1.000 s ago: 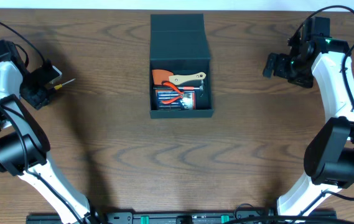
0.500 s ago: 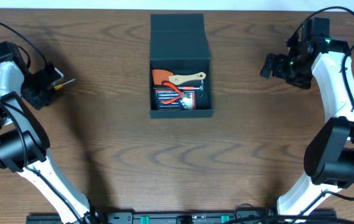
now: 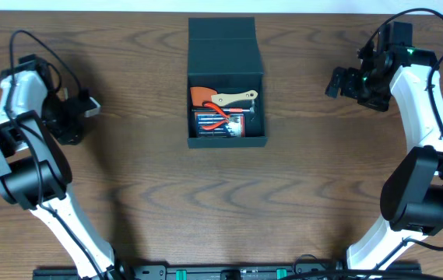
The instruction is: Pack container
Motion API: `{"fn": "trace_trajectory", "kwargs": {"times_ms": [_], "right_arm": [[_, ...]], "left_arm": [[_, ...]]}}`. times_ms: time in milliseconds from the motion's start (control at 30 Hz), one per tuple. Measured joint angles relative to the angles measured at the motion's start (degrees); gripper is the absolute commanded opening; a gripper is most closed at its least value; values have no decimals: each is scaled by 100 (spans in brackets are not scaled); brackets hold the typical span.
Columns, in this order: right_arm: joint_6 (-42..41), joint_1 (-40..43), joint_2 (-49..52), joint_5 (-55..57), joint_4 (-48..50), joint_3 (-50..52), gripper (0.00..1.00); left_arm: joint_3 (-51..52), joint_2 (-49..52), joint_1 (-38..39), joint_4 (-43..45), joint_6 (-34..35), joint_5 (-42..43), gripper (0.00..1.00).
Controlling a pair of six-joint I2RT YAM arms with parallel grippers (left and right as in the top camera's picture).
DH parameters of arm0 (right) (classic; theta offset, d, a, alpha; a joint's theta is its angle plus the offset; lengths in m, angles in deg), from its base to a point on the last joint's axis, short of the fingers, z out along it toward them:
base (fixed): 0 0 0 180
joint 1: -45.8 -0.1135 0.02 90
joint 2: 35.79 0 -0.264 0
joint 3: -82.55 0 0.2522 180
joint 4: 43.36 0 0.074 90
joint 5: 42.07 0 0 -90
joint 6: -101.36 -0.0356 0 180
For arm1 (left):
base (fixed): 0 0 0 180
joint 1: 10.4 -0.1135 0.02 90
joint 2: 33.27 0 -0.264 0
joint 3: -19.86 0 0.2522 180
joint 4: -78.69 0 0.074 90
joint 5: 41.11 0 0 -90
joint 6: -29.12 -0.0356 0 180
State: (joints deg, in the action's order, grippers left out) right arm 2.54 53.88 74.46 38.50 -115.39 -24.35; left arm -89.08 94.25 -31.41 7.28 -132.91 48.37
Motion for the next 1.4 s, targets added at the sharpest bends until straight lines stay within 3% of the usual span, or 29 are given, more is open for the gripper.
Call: {"fn": "trace_trajectory", "kwargs": {"times_ms": [200, 500, 700, 1000, 1267, 1333, 1400], "right_arm": [[0, 0, 0, 0, 0, 0, 99], [0, 0, 0, -2, -22, 0, 99], [0, 0, 0, -2, 24, 0, 99], [0, 0, 0, -2, 114, 0, 99], [-2, 0, 0, -103, 114, 0, 99], [-2, 0, 0, -138, 114, -2, 99], [-2, 0, 0, -155, 114, 0, 99]], "left_arm": [[2, 0, 264, 234, 315, -26, 58], [-7, 0, 280, 1051, 2680, 192, 59], [-7, 11, 260, 1099, 3615, 715, 59], [-28, 11, 260, 920, 4070, 1178, 59], [-52, -13, 267, -76, 4201, 1808, 59], [-50, -35, 271, -219, 4295, 2079, 65], [-39, -160, 275, -208, 4470, 2310, 64]]}}
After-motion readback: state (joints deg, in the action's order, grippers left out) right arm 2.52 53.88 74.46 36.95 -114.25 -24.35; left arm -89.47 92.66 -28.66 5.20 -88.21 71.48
